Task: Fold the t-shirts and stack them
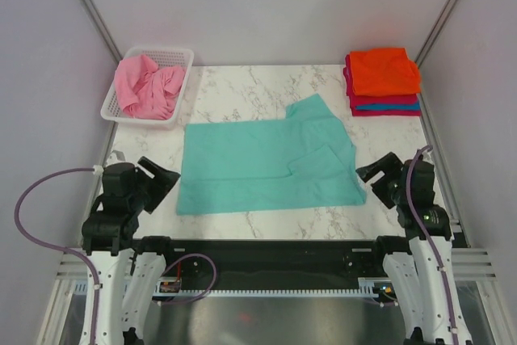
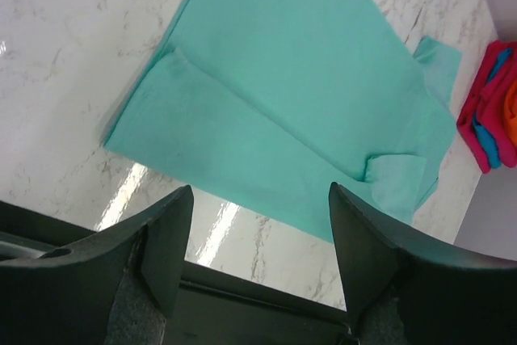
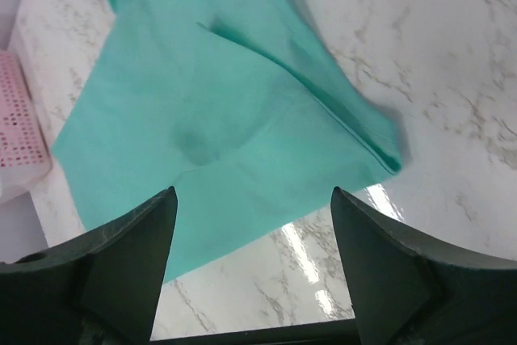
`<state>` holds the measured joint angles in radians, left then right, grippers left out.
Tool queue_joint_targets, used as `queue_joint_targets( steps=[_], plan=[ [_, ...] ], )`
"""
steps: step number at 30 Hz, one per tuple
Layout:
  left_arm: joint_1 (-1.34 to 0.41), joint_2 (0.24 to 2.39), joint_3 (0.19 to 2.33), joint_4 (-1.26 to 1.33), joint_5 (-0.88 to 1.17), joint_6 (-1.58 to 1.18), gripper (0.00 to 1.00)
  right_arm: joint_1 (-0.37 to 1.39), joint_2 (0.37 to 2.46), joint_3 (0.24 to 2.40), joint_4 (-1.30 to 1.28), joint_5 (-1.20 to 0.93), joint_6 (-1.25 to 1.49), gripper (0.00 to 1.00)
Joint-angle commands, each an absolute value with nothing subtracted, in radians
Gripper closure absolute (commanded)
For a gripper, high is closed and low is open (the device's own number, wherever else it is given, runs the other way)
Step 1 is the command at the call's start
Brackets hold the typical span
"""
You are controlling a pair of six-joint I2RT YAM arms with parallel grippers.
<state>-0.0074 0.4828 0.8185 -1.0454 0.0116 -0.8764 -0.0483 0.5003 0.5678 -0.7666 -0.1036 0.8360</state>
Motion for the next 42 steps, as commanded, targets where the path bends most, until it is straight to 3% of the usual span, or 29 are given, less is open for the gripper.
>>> queue_joint_targets(
  steps=[1,7,11,21,23,28,34,37,38,42],
  plan=[
    [-0.003,0.524,0.917,-1.000,0.038,-0.685,0.25,-0.051,0.633,0.678,-0.595,-0.259,0.720,0.16],
    [-0.002,0.630,0.936,-0.899,0.046,-0.496,0.27,0.055,1.130,1.055,-0.554,-0.097,0.527,0.16],
    [-0.002,0.667,0.893,-0.825,0.058,-0.471,0.27,0.150,1.490,1.447,-0.586,0.050,0.477,0.15],
    [-0.003,0.695,0.821,-0.738,0.089,-0.469,0.36,0.176,2.268,2.172,-0.633,0.055,0.312,0.19],
    [-0.002,0.699,0.821,-0.738,0.101,-0.469,0.38,0.176,2.347,2.303,-0.643,0.057,0.293,0.19],
    [-0.002,0.704,0.821,-0.739,0.098,-0.471,0.40,0.178,2.517,2.436,-0.638,0.058,0.276,0.19],
    [-0.003,0.706,0.819,-0.736,0.098,-0.469,0.42,0.189,2.540,2.343,-0.585,0.071,0.270,0.21],
    [-0.002,0.703,0.819,-0.738,0.098,-0.471,0.42,0.201,2.543,2.290,-0.560,0.078,0.267,0.28],
    [-0.002,0.703,0.818,-0.736,0.097,-0.469,0.42,0.204,2.545,2.270,-0.555,0.075,0.268,0.35],
    [-0.003,0.709,0.818,-0.736,0.091,-0.472,0.42,0.206,2.534,2.208,-0.519,0.080,0.293,0.47]
  ],
)
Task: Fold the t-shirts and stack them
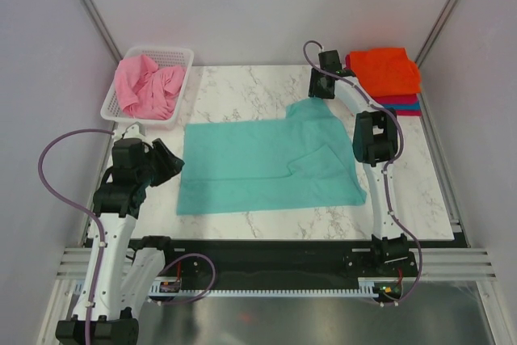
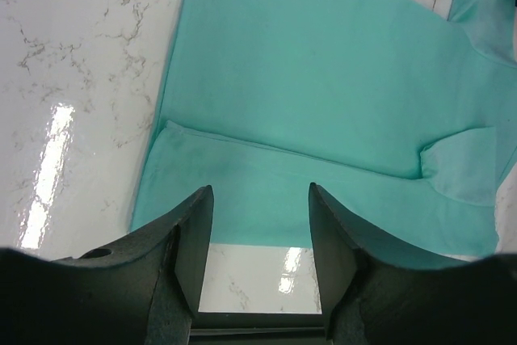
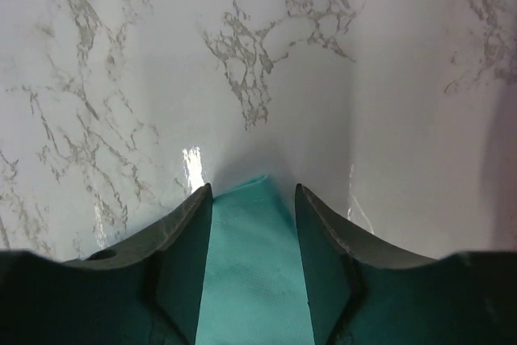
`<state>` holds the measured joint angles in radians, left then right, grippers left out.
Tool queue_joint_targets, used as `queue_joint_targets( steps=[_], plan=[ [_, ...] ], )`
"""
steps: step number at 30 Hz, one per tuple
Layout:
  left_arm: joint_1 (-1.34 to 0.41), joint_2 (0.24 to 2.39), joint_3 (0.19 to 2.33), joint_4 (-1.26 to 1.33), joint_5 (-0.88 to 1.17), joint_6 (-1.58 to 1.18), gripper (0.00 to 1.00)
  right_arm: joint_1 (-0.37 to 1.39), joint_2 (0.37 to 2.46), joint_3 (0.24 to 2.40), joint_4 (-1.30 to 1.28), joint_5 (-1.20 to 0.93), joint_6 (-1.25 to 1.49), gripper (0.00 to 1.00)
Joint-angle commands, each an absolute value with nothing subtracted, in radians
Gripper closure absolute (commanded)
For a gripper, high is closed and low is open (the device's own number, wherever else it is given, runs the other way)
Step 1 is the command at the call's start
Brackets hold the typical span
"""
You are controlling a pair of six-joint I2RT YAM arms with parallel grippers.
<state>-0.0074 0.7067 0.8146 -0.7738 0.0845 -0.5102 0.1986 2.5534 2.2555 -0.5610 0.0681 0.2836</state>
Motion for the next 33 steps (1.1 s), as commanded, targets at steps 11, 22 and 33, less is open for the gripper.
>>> queue_joint_targets(
  steps=[11,22,33],
  plan=[
    [-0.003,0.814,0.822,-0.646,0.063,-0.468,0.42,0.204,2.439,1.976,-0.339,0.066,0.328,0.93],
    [-0.090,1.497,1.224,-0.560,-0.217,-0.572,0.43,0.233,2.168,1.510,0.069,0.003,0.354,1.00],
    [-0.144,2.046,1.695,-0.667,-0.262,-0.715,0.43,0.207,2.057,1.345,0.136,-0.006,0.313,1.00]
  ],
)
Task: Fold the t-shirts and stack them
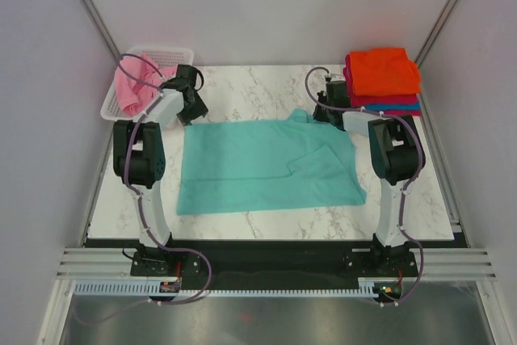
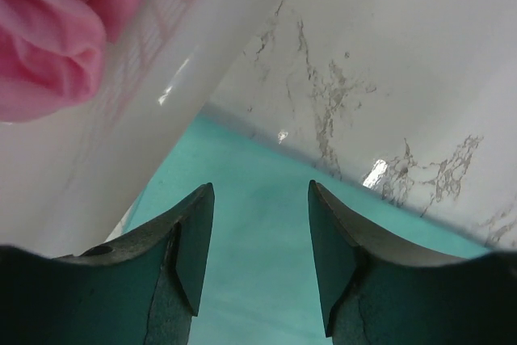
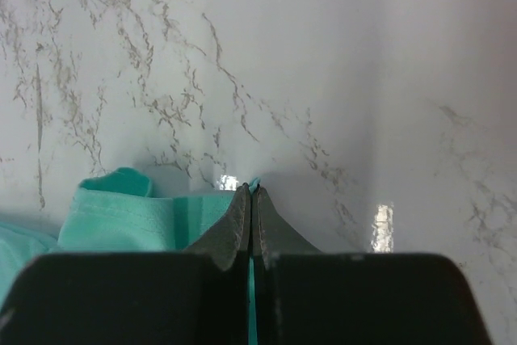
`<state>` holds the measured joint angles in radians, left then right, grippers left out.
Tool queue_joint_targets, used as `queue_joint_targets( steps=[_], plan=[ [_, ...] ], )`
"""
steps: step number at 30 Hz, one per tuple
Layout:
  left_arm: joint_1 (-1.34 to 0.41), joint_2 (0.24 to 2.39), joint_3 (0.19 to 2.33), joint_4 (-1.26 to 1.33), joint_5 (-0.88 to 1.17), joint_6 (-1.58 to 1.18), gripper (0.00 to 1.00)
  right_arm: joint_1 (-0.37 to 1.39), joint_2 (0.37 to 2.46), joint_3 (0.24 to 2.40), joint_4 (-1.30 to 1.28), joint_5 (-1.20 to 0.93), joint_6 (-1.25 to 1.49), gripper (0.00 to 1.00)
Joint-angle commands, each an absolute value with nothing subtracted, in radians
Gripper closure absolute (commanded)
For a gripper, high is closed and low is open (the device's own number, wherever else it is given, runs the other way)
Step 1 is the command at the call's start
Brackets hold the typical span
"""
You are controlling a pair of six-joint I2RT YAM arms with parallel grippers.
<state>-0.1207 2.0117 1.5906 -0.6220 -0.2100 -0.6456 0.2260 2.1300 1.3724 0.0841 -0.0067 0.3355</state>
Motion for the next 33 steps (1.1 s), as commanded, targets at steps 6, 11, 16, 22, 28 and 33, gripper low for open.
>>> queue_joint_targets(
  steps=[6,11,16,22,28,33],
  plan=[
    [-0.155,2.112,1.773,-0.686,-0.281,-0.713,0.42,0.132,2.034,1.290,0.135,-0.006,0.342,1.00],
    [-0.160,2.146,1.805,-0.700,-0.298,-0.718,0.43,0.075,2.003,1.253,0.126,0.002,0.345,1.00],
    [-0.166,2.177,1.827,-0.710,-0.307,-0.713,0.43,0.034,1.980,1.223,0.127,-0.026,0.344,1.00],
    [-0.184,2.244,1.904,-0.718,-0.322,-0.696,0.43,0.028,1.985,1.223,0.133,-0.077,0.354,1.00],
    [-0.189,2.315,1.960,-0.732,-0.321,-0.703,0.45,0.025,1.993,1.227,0.137,-0.098,0.362,1.00],
    [-0.193,2.330,1.945,-0.739,-0.344,-0.719,0.48,0.020,2.000,1.227,0.138,-0.117,0.365,1.00]
  ],
)
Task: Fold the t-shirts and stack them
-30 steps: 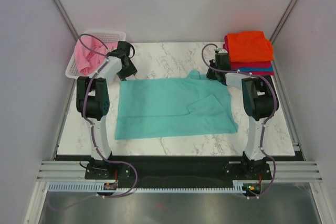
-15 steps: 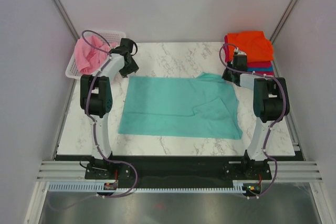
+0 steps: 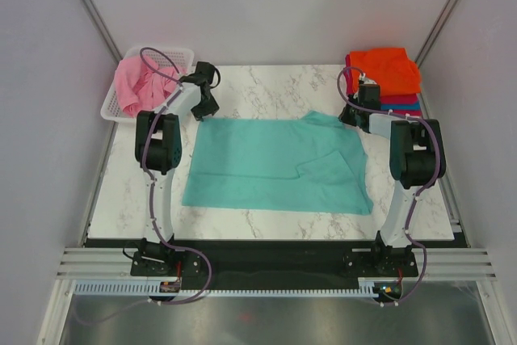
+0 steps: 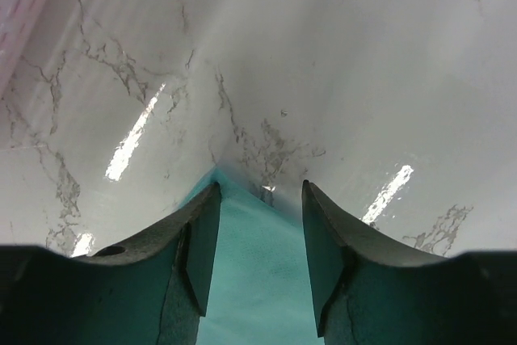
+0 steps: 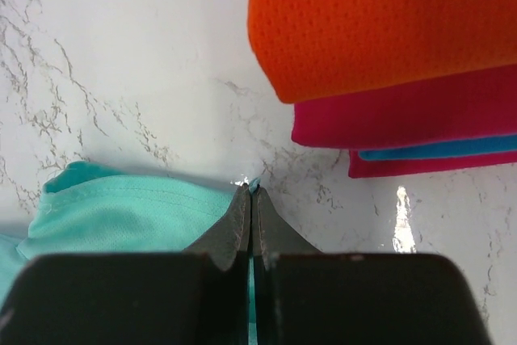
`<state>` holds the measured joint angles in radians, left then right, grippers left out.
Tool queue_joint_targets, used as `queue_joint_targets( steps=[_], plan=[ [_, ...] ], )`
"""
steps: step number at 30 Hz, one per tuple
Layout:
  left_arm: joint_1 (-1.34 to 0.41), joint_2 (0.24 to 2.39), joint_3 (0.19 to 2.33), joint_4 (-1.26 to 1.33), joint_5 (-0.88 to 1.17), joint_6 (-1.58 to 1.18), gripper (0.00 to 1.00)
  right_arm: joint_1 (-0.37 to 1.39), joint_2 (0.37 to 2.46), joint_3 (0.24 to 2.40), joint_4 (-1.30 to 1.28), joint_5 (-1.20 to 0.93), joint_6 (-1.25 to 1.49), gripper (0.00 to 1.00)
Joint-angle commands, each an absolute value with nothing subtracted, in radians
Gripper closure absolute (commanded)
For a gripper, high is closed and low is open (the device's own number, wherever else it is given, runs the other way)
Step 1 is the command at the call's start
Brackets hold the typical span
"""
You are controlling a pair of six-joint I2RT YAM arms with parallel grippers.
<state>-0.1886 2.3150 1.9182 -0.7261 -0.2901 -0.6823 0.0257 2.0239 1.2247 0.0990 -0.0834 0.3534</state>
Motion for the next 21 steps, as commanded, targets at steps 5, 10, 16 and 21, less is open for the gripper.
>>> queue_joint_targets(
  steps=[5,10,16,21],
  plan=[
    [-0.192,2.352,1.950,-0.739,-0.348,-0.721,0.63,0.009,1.997,1.221,0.149,-0.136,0.371,1.00],
    [-0.192,2.365,1.948,-0.741,-0.325,-0.724,0.89,0.005,1.985,1.213,0.163,-0.175,0.371,1.00],
    [-0.193,2.298,1.925,-0.752,-0.285,-0.721,0.98,0.005,1.909,1.207,0.224,-0.268,0.371,1.00],
    [-0.195,2.198,1.885,-0.759,-0.265,-0.698,0.98,0.011,1.830,1.184,0.189,-0.319,0.359,1.00]
  ],
)
